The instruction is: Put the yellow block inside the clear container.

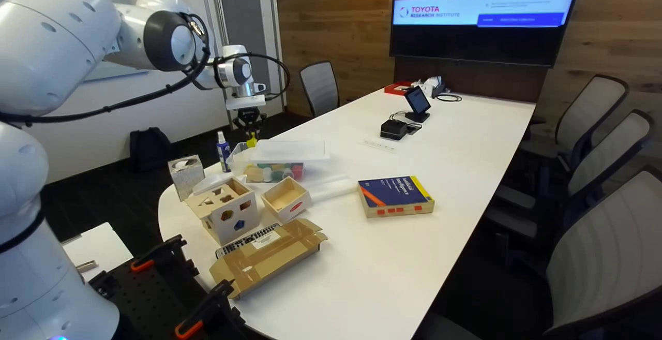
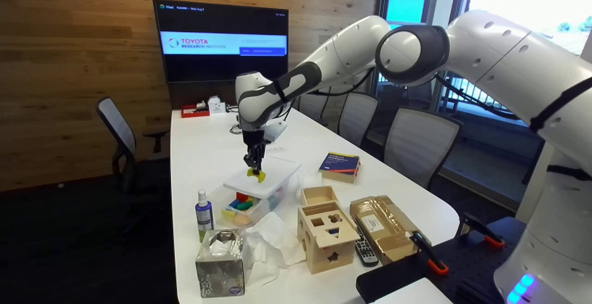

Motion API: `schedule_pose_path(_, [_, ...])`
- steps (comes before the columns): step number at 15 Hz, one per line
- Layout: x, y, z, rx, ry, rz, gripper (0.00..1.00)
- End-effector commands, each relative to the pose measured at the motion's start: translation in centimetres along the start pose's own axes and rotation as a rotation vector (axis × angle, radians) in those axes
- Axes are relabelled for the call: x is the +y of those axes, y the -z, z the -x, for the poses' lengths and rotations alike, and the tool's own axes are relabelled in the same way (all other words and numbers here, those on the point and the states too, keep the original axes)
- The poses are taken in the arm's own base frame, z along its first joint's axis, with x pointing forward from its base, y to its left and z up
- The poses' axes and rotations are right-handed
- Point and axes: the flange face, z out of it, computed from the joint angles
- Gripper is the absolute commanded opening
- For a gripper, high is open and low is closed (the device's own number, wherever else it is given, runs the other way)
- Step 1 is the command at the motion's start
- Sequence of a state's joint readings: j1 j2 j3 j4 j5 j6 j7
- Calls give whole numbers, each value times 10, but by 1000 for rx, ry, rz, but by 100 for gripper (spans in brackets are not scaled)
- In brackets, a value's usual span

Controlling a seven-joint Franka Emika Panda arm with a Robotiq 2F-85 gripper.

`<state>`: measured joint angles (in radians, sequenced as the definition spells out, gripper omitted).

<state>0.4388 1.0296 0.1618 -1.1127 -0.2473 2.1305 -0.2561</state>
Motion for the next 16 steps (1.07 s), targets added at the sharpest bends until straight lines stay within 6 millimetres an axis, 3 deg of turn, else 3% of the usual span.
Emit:
schedule_pose_path(1, [-10, -7, -20, -30, 167, -21, 5])
schedule_pose_path(9, [-25, -42, -24, -111, 342, -124, 5])
schedule_pose_path(16, [-33, -52, -30, -53, 384, -192, 5])
